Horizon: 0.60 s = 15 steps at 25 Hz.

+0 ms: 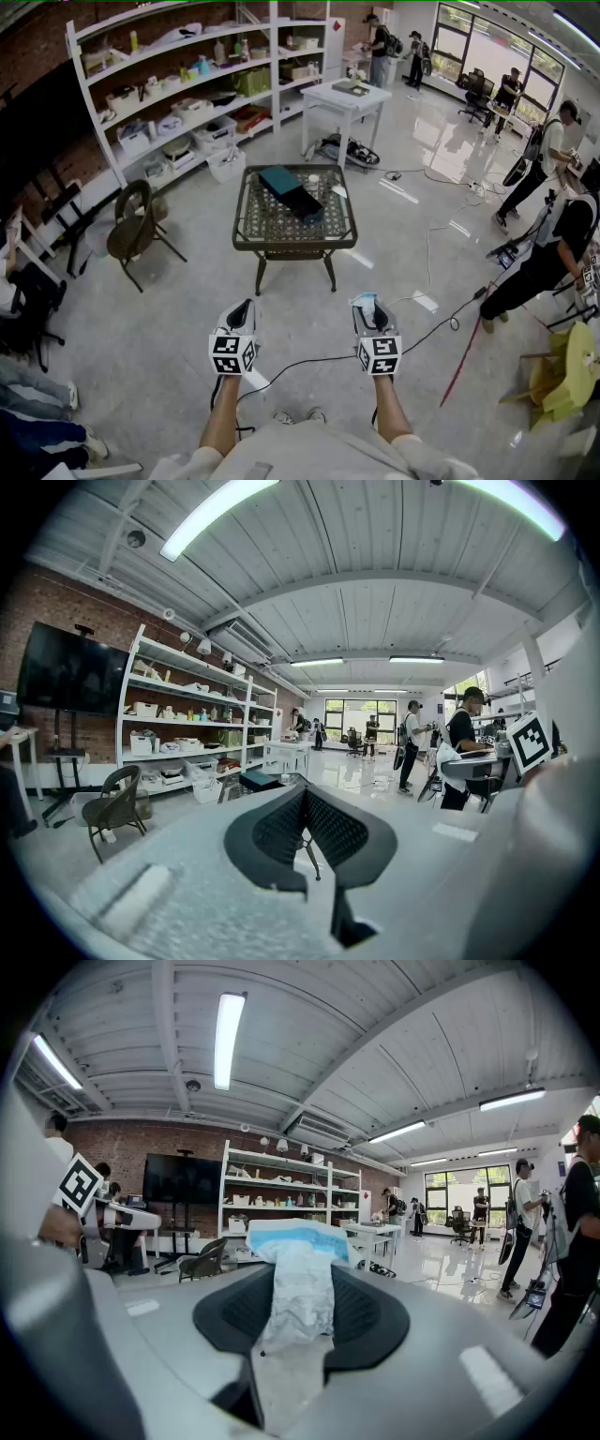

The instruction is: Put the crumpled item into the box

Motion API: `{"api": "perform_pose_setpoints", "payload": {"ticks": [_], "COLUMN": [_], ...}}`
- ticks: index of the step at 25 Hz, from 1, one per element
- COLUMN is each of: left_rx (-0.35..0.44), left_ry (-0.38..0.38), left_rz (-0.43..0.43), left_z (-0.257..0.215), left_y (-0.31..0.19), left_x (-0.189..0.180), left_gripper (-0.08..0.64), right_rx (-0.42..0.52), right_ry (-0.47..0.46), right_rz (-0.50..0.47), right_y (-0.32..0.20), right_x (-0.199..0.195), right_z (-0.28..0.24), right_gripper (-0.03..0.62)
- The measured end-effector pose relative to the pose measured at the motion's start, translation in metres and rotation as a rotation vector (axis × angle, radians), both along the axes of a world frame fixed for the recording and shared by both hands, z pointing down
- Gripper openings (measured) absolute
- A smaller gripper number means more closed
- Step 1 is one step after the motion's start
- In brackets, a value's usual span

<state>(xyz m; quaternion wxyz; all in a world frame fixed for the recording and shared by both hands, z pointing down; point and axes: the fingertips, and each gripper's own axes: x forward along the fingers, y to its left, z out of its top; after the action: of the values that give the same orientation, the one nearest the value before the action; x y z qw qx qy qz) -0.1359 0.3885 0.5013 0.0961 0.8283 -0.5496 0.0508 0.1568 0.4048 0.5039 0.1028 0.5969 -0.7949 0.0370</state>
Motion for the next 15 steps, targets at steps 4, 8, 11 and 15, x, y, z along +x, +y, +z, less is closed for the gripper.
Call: {"api": "perform_pose_setpoints", "payload": {"ticks": [4,8,11,15], "left_rx": [-0.005,-0.008,-0.009,-0.005], "left_ry": [0.002,0.000,-0.001,-0.004], "left_rz": [-0.006,-0.006,-0.006,-0.006], "left_z": [0.000,0.002,0.002,-0.001], "left_y": [-0.003,-0.003,-0.005,-0.007], "left_x": [0.000,0.005,0.011,0.026], "left_gripper": [0.006,0.006,0.006,0.006], "right_rx": [-0.005,-0.010,-0.001,0.001], "right_ry": [0.005,0.006,-0.010,-0.012], "right_rz": [-0.003,-0.011,-0.014,-0.026], "right_y": [-0.004,-0.004,-0.005,-0.007], "right_x": [0.001,0.004,0.008,0.017], "right_z": [0.001,0.005,0.002,0.003], "right_gripper": [0.158,0.158,0.161,0.161]}}
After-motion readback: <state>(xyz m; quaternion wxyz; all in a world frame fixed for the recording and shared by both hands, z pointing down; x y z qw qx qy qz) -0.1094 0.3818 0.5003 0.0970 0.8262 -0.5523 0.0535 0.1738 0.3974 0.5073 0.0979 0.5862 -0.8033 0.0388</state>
